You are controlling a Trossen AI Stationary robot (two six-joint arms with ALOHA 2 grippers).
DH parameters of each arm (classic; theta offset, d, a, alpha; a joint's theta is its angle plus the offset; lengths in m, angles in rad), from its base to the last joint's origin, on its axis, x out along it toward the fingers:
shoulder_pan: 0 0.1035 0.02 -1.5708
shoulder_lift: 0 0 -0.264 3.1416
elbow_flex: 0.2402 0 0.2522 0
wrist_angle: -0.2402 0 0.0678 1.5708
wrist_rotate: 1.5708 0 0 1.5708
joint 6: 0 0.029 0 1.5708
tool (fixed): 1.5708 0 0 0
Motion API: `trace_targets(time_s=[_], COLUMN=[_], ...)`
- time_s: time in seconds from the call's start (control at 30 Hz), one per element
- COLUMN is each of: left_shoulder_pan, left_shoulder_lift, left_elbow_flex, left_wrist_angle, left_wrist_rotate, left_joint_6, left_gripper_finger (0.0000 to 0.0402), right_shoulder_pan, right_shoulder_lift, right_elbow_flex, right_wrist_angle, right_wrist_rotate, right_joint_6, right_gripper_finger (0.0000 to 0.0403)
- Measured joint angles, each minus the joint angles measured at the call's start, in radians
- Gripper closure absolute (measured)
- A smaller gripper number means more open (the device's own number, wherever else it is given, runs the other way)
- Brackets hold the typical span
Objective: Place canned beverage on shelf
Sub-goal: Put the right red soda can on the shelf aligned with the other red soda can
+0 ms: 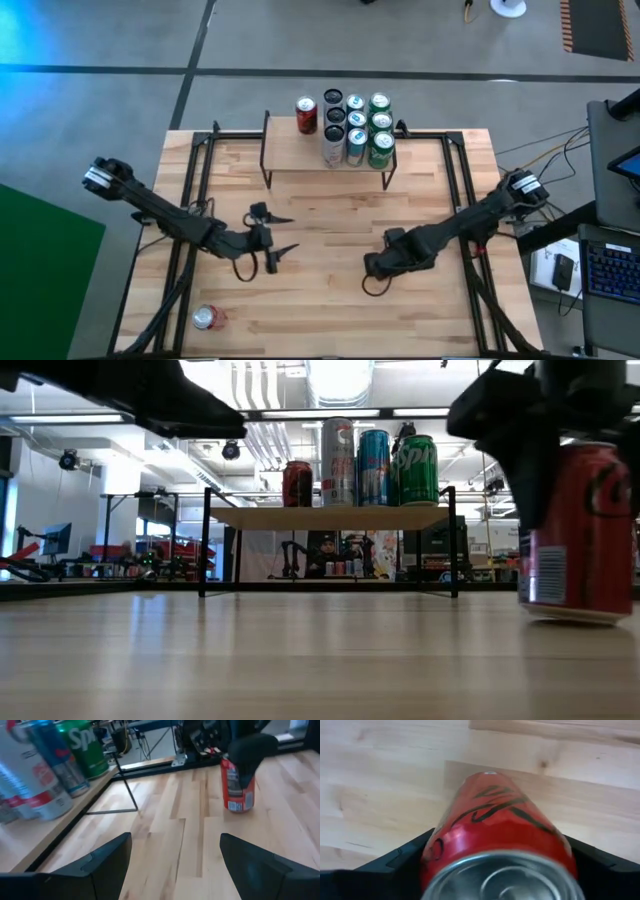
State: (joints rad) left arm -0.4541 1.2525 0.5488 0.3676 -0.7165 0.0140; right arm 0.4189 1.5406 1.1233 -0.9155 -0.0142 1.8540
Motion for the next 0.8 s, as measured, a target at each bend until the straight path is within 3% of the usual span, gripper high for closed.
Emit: trace_targets(time_s=[0.3,0.53,0.8], left_shoulder_pan=[-0.003,-0.003,-0.003], left_shoulder_lift=[-0.121,-0.062,0.029], left_elbow_flex=[-0.178,-0.262,-0.222], left_wrist_angle=[0.158,0.377,0.396], left_wrist_rotate=[0.027,0.064,0.079], left_joint_6=[-0.031,-0.018,-0.016], left_gripper_finger=[0.0114,0.0114,0.0114], right_shoulder_pan=[-0.014,-0.014,-0.054], right_shoulder_lift=[0.077,0.122,0.164], right_elbow_flex=[0.073,0.223,0.254], right_wrist_angle=[0.061,0.058,-0.042], right_wrist_rotate=[0.037,0.141,0.159], right_joint_6=[-0.063,-0.120,-0.101], right_gripper_finger=[0.0072,0.0072,0.0073])
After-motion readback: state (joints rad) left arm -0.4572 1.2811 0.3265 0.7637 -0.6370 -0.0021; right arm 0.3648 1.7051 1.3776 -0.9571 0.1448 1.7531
